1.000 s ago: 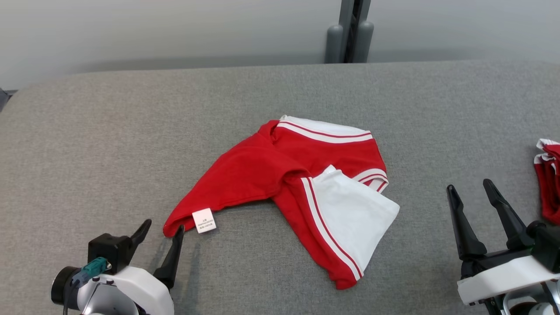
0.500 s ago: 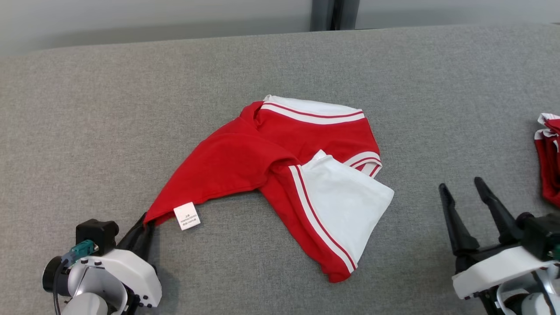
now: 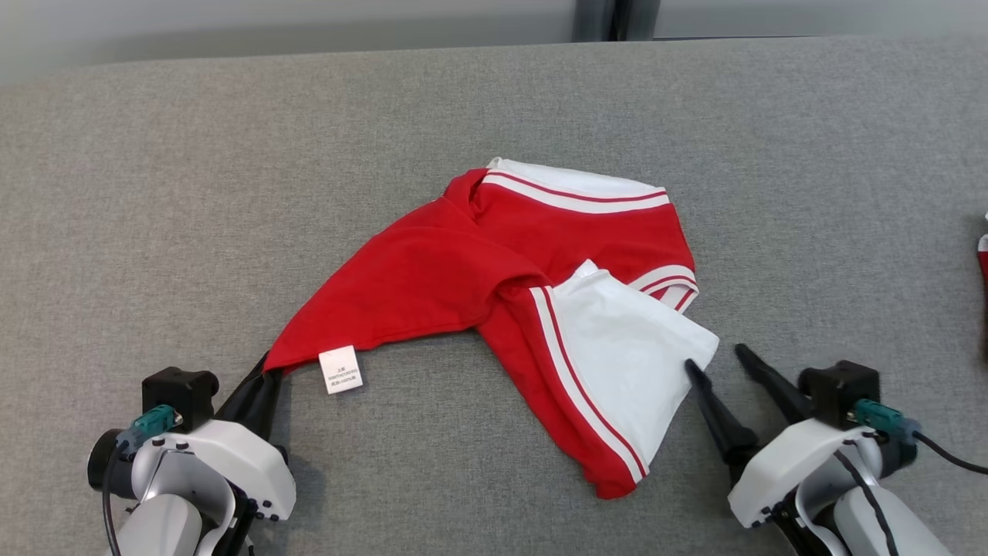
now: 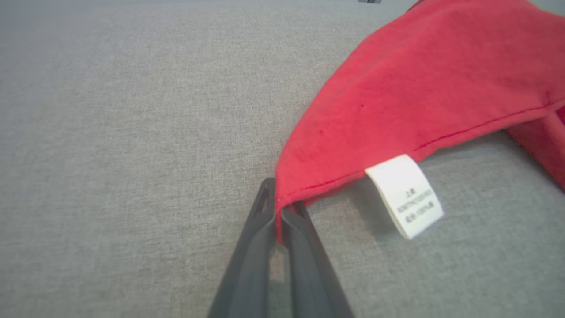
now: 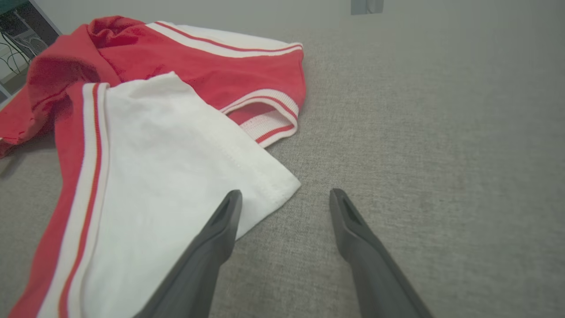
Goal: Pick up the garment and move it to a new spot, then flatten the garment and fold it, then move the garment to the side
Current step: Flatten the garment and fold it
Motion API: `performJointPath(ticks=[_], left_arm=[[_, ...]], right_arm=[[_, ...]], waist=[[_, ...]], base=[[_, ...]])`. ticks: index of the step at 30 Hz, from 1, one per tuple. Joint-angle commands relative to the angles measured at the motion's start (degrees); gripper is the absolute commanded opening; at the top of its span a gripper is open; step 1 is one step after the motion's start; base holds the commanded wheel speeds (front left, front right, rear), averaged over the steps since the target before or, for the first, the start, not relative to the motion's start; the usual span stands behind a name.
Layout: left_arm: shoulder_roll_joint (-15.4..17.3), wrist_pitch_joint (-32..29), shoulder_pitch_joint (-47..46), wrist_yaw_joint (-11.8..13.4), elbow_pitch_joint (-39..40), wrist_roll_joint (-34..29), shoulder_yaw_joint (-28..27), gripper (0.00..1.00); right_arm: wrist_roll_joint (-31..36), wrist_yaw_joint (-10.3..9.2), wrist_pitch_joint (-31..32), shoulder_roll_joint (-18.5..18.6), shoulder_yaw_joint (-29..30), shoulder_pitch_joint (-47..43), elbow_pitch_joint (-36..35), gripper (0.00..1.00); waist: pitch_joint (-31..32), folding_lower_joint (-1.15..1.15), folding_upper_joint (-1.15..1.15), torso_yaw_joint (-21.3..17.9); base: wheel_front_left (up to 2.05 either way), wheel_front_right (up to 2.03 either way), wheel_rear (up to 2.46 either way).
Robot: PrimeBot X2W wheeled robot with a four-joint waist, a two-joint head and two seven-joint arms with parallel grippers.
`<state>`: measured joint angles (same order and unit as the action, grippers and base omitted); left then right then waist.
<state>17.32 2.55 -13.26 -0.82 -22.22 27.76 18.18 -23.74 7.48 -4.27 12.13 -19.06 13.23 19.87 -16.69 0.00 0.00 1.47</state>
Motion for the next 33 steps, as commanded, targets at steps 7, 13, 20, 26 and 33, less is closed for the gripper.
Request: performJointPath(ticks=[7, 13, 20, 26, 33], left_arm=[[-0.1, 2.6, -1.7, 0.4, 0.9, -0.2, -0.4, 0.00], [0.5, 3.6, -1.4, 2.4, 6.5, -0.5, -1.5, 0.00], [2.6, 2.9, -2.5, 5.8, 17.4, -1.0, -4.2, 0.00], [4.1, 1.1, -4.2, 7.7, 25.5, -1.6, -5.9, 0.00], [7.3, -2.1, -8.1, 9.8, 35.1, -3.2, -8.1, 0.00]], right_arm=[[-3.0, 0.02, -5.0, 0.8, -2.4, 4.6, 5.3, 0.00], [-2.8, 0.02, -9.9, 3.3, 1.9, 6.7, 0.5, 0.00], [2.0, 0.02, -10.9, 6.6, 10.4, 9.1, -13.7, 0.00], [4.8, 0.02, -9.0, 8.0, 14.8, 11.8, -23.9, 0.00], [6.1, 0.01, -3.6, 9.4, 19.7, 17.1, -36.1, 0.00]], waist=[[0.1, 0.00, 0.00, 0.5], [1.0, 0.00, 0.00, 0.3], [2.9, 0.00, 0.00, -0.5], [4.3, 0.00, 0.00, -0.9], [5.5, 0.00, 0.00, -1.4]], base=[[0.00, 0.00, 0.00], [0.00, 0.00, 0.00], [0.00, 0.00, 0.00], [0.00, 0.00, 0.00], [0.00, 0.00, 0.00]])
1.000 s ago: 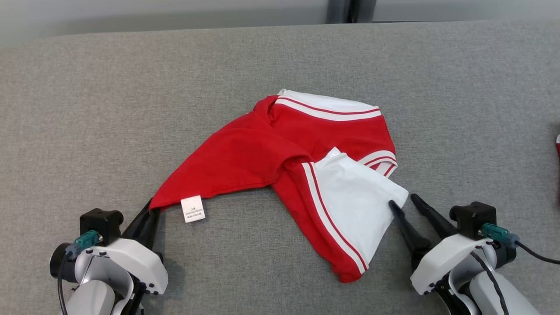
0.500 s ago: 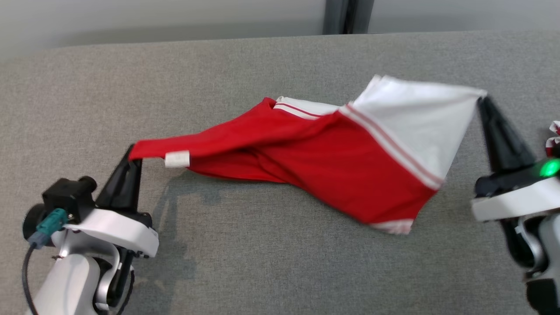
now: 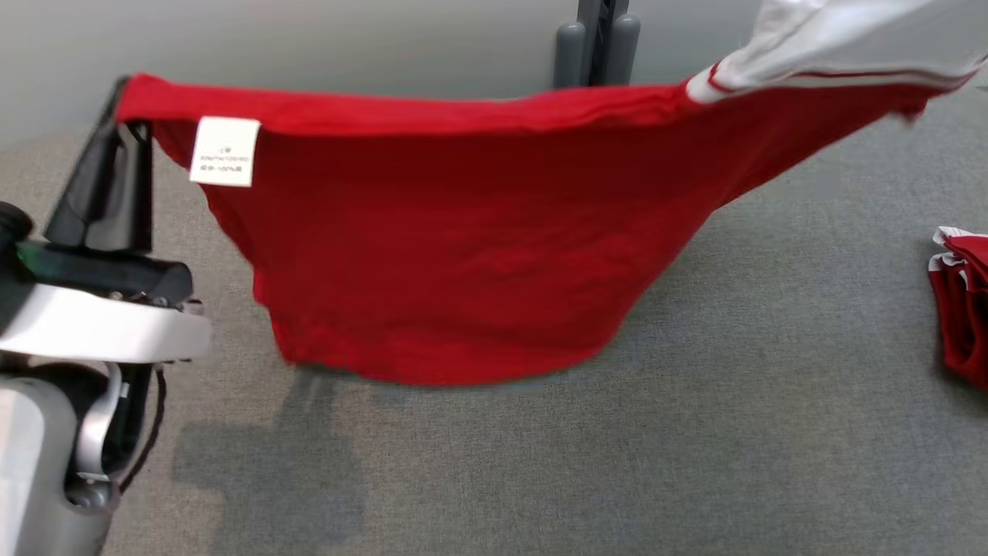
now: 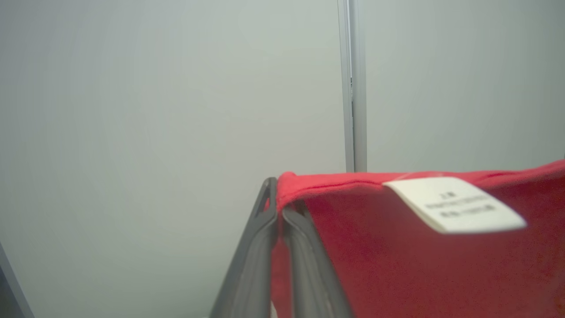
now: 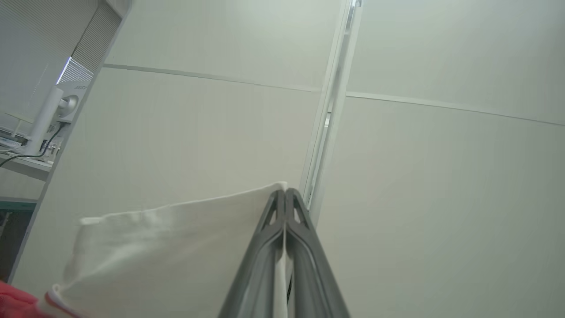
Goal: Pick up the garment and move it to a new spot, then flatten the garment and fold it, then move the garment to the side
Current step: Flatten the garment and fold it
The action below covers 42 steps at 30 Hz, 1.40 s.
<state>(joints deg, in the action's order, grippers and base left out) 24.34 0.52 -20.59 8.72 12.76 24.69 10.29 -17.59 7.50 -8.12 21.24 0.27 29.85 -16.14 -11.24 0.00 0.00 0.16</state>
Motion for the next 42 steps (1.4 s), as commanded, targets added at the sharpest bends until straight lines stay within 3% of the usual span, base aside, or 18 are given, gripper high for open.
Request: performJointPath(ticks=[1, 7, 13, 17, 25, 29, 34, 42], left_arm=[[0.8, -0.5, -1.3, 0.6, 1.4, -0.5, -0.6, 0.00], [2.7, -2.9, -3.5, 1.8, 6.6, -1.0, -2.3, 0.00], [2.7, -4.1, -7.2, 0.9, 6.0, -0.3, -1.6, 0.00], [1.4, -4.1, -17.1, -2.7, -2.2, 1.2, 0.7, 0.00], [-1.2, -1.2, -39.3, -7.5, -25.6, -0.1, 3.3, 0.00], [-2.1, 1.5, -49.3, -9.2, -36.7, -1.6, 4.2, 0.00], [-2.8, 4.8, -58.7, -9.3, -48.0, -2.6, 4.0, 0.00], [-5.2, 3.0, -64.2, -12.1, -61.5, -0.1, 4.5, 0.00]], right_arm=[[0.0, 0.00, 1.0, 0.5, 0.8, 1.2, -1.5, 0.00], [-1.1, -0.01, 5.4, 1.5, 3.0, 3.9, -6.2, 0.00], [-4.2, -0.01, 7.4, 1.9, 1.7, 6.7, -3.0, 0.00], [-7.2, 0.00, 5.8, 4.4, -2.7, 14.5, 7.0, 0.00], [-11.6, -0.01, -2.8, 4.9, -11.7, 35.2, 27.5, 0.00], [-11.6, -0.01, -5.9, 3.4, -13.9, 45.6, 37.5, 0.00], [-12.3, -0.01, -7.0, 0.4, -14.3, 55.3, 50.2, 0.00], [-15.0, -0.01, -6.2, -2.8, -19.6, 60.9, 65.3, 0.00]], waist=[[0.1, 0.00, 0.00, -0.1], [0.0, 0.00, 0.00, -0.2], [-2.3, 0.00, 0.00, -0.4], [-6.0, 0.00, 0.00, -0.2], [-10.7, 0.00, 0.00, -0.7], [-11.9, 0.00, 0.00, -1.4], [-13.0, 0.00, 0.00, -2.2], [-14.9, 0.00, 0.00, -2.7]], base=[[0.00, 0.00, 0.00], [0.00, 0.00, 0.00], [0.00, 0.00, 0.00], [0.00, 0.00, 0.00], [0.00, 0.00, 0.00], [0.00, 0.00, 0.00], [0.00, 0.00, 0.00], [0.00, 0.00, 0.00]])
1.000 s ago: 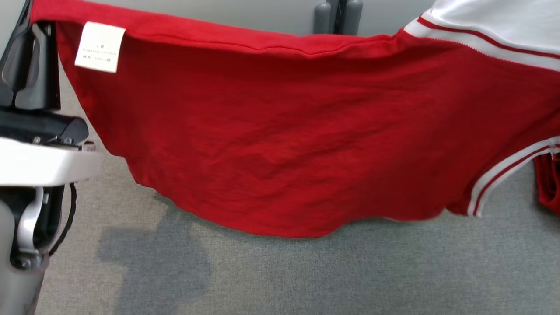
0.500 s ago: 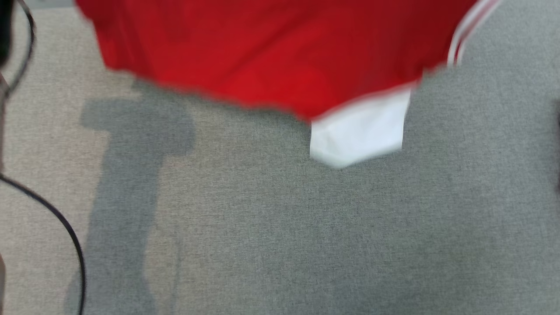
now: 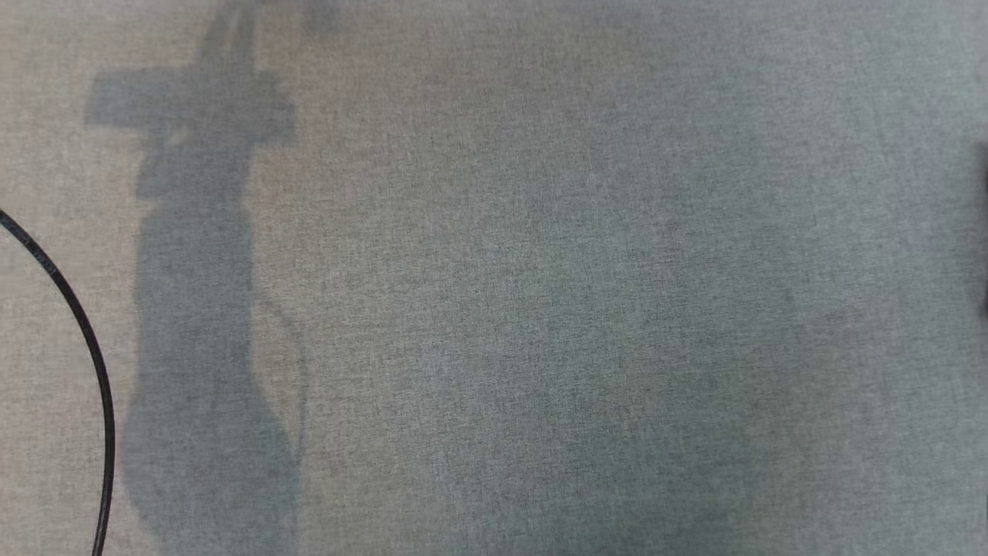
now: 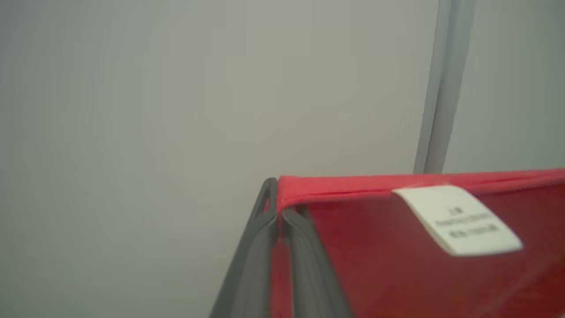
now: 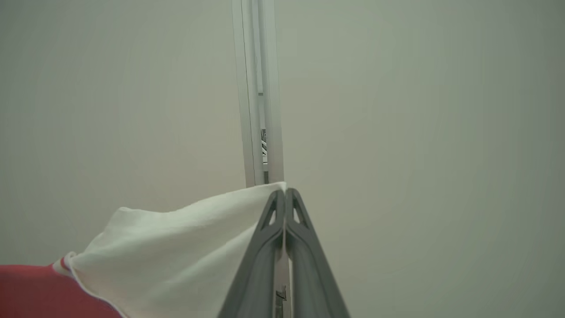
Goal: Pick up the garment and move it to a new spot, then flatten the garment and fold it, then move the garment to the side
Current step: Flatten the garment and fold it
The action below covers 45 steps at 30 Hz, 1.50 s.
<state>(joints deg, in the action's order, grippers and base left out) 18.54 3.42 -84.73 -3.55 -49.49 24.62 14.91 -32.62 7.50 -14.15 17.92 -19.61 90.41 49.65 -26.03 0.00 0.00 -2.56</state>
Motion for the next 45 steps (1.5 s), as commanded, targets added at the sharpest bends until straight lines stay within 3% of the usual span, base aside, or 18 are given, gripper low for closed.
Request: performJointPath(ticks=[1, 5, 10, 16, 20, 25, 31, 37, 45], left_arm=[[0.1, -0.4, -0.1, -0.4, -0.9, 0.7, -0.2, 0.00], [-1.9, -0.5, 2.3, -2.3, -5.4, 2.8, 0.1, 0.00], [-3.7, 2.9, 9.3, -3.5, -5.4, 4.0, 2.4, 0.00], [-5.1, 8.2, 26.3, -3.8, -0.3, 7.7, 2.2, 0.00], [-4.1, 9.4, 38.9, -3.2, 5.5, 9.4, 1.4, 0.00], [-1.8, 6.9, 53.0, 0.6, 15.4, 11.2, 0.0, 0.00], [2.4, 0.7, 69.5, 8.3, 32.6, 12.4, -2.2, 0.00], [5.9, -6.0, 83.5, 15.7, 49.5, 13.3, -4.6, 0.00], [8.1, -11.7, 96.2, 21.8, 62.3, 14.2, -6.2, 0.00]], right_arm=[[-0.9, -0.01, 0.0, 0.3, -0.4, 0.4, 0.5, 0.00], [-4.2, -0.01, -0.3, 0.9, -4.5, -1.8, 1.5, 0.00], [-10.8, -0.01, -0.9, 5.4, -8.9, -9.6, -5.0, 0.00], [-17.4, 0.00, -1.1, 11.8, -8.6, -28.1, -18.5, 0.00], [-19.1, -0.01, -1.2, 13.0, -6.0, -43.1, -26.5, 0.00], [-19.9, 0.00, -1.2, 13.0, -4.0, -60.3, -34.5, 0.00], [-20.4, -0.01, 0.8, 11.8, -1.0, -78.1, -42.4, 0.00], [-18.1, 0.00, 8.2, 9.9, 3.9, -92.1, -53.3, 0.00], [-14.0, 0.00, 18.8, 5.9, 12.3, -104.9, -64.7, 0.00]], waist=[[-0.5, 0.00, 0.00, 0.1], [-1.8, 0.00, 0.00, 0.8], [-2.3, 0.00, 0.00, 2.3], [-0.5, 0.00, 0.00, 2.9], [1.8, 0.00, 0.00, 2.7], [4.8, 0.00, 0.00, 2.3], [8.2, 0.00, 0.00, 1.6], [10.4, 0.00, 0.00, 0.7], [12.3, 0.00, 0.00, 0.0]], base=[[0.00, 0.00, 0.00], [0.00, 0.00, 0.00], [0.00, 0.00, 0.00], [0.00, 0.00, 0.00], [0.00, 0.00, 0.00], [0.00, 0.00, 0.00], [0.00, 0.00, 0.00], [0.00, 0.00, 0.00], [0.00, 0.00, 0.00]])
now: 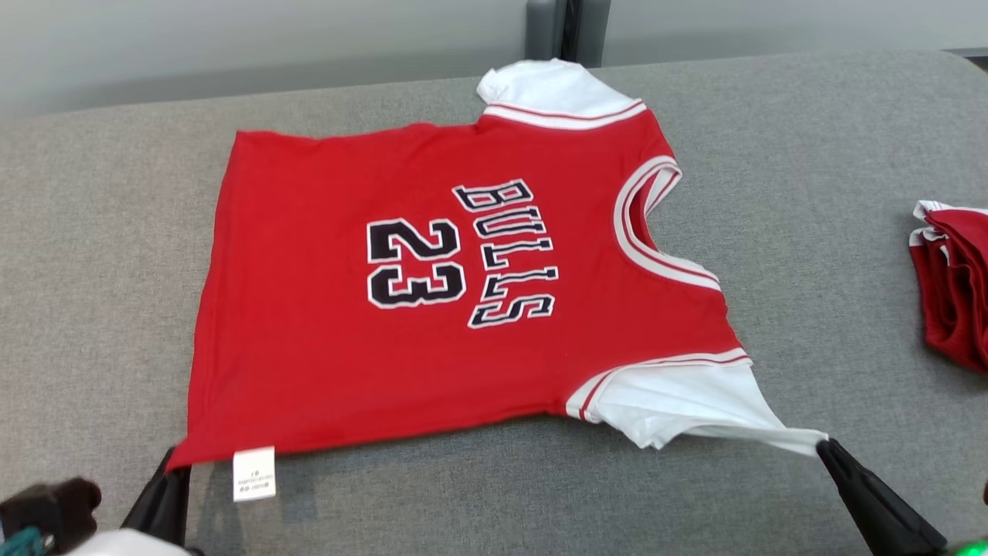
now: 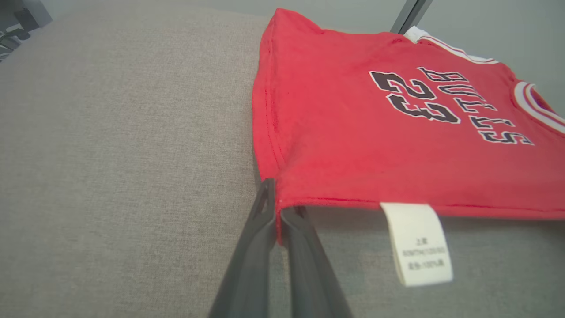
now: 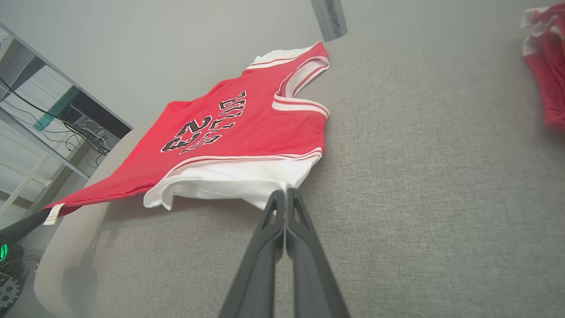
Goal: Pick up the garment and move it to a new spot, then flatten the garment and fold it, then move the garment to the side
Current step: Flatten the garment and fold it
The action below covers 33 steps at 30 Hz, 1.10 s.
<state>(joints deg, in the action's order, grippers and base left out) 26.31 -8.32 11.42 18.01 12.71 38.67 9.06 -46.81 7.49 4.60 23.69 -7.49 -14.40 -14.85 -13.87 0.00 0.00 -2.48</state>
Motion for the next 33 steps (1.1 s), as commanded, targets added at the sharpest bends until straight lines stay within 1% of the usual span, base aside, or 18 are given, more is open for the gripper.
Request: performJointPath(ticks=[1, 3, 6, 10, 14, 18, 19, 20, 23, 26, 30, 33], left_arm=[[0.7, -0.5, 1.6, 1.0, 1.5, 0.0, -0.5, 0.00], [0.9, -1.2, 4.2, 2.5, 4.1, 0.0, -1.1, 0.00], [1.6, -2.1, 7.0, 3.8, 7.1, 0.0, -1.9, 0.00], [2.8, -3.7, 8.2, 4.4, 9.7, 0.1, -2.2, 0.00], [3.7, -5.1, 6.9, 4.1, 10.5, 0.2, -1.9, 0.00], [5.2, -6.6, 4.4, 3.3, 10.3, -0.2, -1.5, 0.00], [6.0, -7.9, 2.3, 2.5, 9.9, 0.0, -1.1, 0.00], [6.6, -8.4, 1.2, 2.1, 9.6, -0.1, -1.0, 0.00], [7.8, -10.3, -2.1, 1.1, 8.2, 0.1, -0.6, 0.00], [8.5, -11.4, -5.7, 0.0, 6.8, 0.7, -0.2, 0.00], [8.0, -12.0, -10.3, -1.5, 4.0, 1.3, 0.6, 0.00], [7.6, -12.1, -12.7, -2.0, 2.0, 1.8, 0.7, 0.00]], right_arm=[[0.7, 0.01, 1.5, -0.7, 1.4, -1.6, -1.7, 0.00], [1.7, 0.01, 4.3, -2.3, 3.7, -4.0, -4.6, 0.00], [3.0, 0.01, 7.9, -4.4, 6.8, -6.9, -8.0, 0.00], [4.4, 0.01, 11.3, -6.5, 9.4, -8.1, -11.5, 0.00], [5.6, 0.01, 13.7, -7.1, 10.1, -6.0, -13.0, 0.00], [5.6, 0.02, 14.5, -5.6, 8.9, -0.9, -12.5, 0.00], [6.0, 0.01, 14.7, -3.9, 7.7, 2.9, -11.3, 0.00], [5.6, 0.01, 14.9, -3.4, 6.8, 4.9, -10.7, 0.00], [5.4, 0.01, 15.4, -0.2, 3.7, 11.5, -7.9, 0.00], [3.5, 0.02, 15.4, 2.3, 0.1, 18.3, -4.7, 0.00], [1.8, 0.01, 13.8, 5.4, -4.7, 27.1, 0.3, 0.00], [1.1, 0.01, 10.8, 7.2, -7.6, 33.0, 4.2, 0.00]], waist=[[0.4, 0.00, 0.00, 0.0], [0.6, 0.00, 0.00, 0.0], [0.8, 0.00, 0.00, 0.4], [0.5, 0.00, 0.00, 0.6], [-0.2, 0.00, 0.00, 0.3], [-1.9, 0.00, 0.00, 0.0], [-3.2, 0.00, 0.00, 0.1], [-3.8, 0.00, 0.00, 0.1], [-5.9, 0.00, 0.00, 0.2], [-8.2, 0.00, 0.00, 0.5], [-10.9, 0.00, 0.00, 0.9], [-12.4, 0.00, 0.00, 1.3]], base=[[0.00, 0.00, 0.00], [0.00, 0.00, 0.00], [0.00, 0.00, 0.00], [0.00, 0.00, 0.00], [0.00, 0.00, 0.00], [0.00, 0.00, 0.00], [0.00, 0.00, 0.00], [0.00, 0.00, 0.00], [0.00, 0.00, 0.00], [0.00, 0.00, 0.00], [0.00, 0.00, 0.00], [0.00, 0.00, 0.00]])
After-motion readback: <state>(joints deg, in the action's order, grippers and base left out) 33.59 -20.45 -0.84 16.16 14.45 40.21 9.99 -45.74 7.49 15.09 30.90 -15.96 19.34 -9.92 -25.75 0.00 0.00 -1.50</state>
